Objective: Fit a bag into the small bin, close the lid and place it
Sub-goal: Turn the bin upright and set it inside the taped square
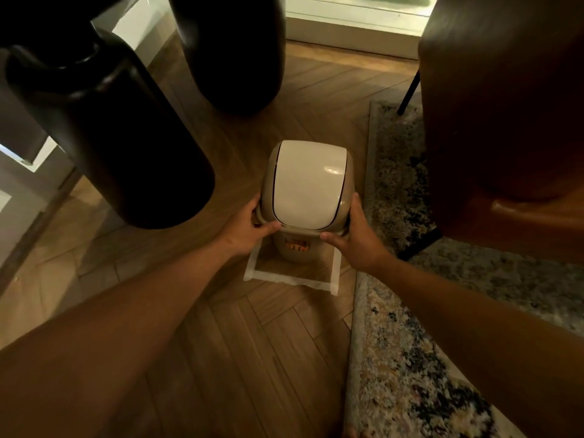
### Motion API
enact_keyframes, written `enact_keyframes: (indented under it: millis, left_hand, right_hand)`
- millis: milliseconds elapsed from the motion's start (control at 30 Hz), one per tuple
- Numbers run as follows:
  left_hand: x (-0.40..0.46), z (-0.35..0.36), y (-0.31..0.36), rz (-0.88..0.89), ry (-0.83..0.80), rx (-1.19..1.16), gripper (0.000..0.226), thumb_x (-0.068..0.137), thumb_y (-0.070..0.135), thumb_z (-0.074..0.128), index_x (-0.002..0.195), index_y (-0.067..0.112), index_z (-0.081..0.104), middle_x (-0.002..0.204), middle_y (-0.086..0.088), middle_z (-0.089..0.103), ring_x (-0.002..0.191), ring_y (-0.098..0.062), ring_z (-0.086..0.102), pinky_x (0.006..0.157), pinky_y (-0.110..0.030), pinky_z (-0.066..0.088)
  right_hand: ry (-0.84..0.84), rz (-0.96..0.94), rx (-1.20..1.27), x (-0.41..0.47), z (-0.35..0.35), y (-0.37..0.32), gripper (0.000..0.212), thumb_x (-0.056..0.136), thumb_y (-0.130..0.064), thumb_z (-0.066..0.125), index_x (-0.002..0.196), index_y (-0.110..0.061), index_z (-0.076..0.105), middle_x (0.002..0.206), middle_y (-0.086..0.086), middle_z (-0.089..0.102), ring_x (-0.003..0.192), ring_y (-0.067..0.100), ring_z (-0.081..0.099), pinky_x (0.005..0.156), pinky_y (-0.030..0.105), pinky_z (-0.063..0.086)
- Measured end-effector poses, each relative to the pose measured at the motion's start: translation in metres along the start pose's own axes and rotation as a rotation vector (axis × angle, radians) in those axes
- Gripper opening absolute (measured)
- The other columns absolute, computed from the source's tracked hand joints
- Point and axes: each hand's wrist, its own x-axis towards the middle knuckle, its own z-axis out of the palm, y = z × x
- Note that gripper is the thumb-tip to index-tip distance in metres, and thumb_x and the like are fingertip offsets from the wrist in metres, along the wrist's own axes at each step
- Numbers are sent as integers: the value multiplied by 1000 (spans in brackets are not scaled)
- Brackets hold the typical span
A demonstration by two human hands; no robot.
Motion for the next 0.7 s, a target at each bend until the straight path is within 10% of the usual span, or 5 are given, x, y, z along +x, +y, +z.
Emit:
enact_keyframes:
  millis: [700]
  left_hand:
    - [16,-6,13,-32,-16,5,92,83,23,78,156,33,23,152,7,44,139,-10,42,116,-40,38]
  right_hand:
    - [-31,65,7,36,-5,24,130,66,-74,83,164,-36,5,171,2,21,159,22,21,120,55,35]
